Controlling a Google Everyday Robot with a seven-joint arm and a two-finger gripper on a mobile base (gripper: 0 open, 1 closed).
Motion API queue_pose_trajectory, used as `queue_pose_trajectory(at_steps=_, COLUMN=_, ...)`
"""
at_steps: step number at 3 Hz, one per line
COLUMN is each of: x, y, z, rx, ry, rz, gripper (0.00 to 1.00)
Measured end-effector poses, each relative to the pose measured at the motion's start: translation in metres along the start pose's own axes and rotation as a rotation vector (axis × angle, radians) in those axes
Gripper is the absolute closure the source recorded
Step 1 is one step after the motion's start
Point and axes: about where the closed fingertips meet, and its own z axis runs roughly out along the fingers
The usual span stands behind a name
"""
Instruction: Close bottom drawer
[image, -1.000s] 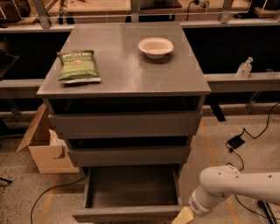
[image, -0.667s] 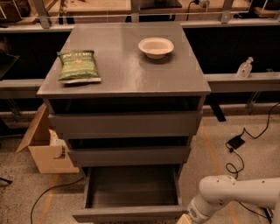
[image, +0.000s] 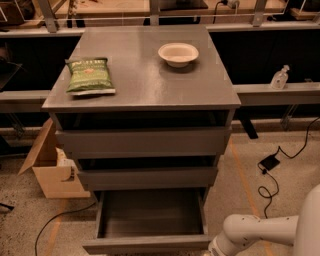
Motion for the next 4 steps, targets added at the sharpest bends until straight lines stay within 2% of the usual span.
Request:
queue_pose_trajectory(at_steps=1, x=0.003, y=0.002, z=0.007, rx=-0.011, ry=0.007, rz=0.0, gripper=0.87)
queue_pose_trajectory(at_steps=2, x=0.003, y=0.002, z=0.008, rx=-0.012, ry=0.009, rz=0.0, gripper=1.0)
queue_pose_trajectory(at_steps=4, x=-0.005, y=-0.002, z=0.031, rx=-0.047, ry=-0.002, rz=-0.012, gripper=1.0)
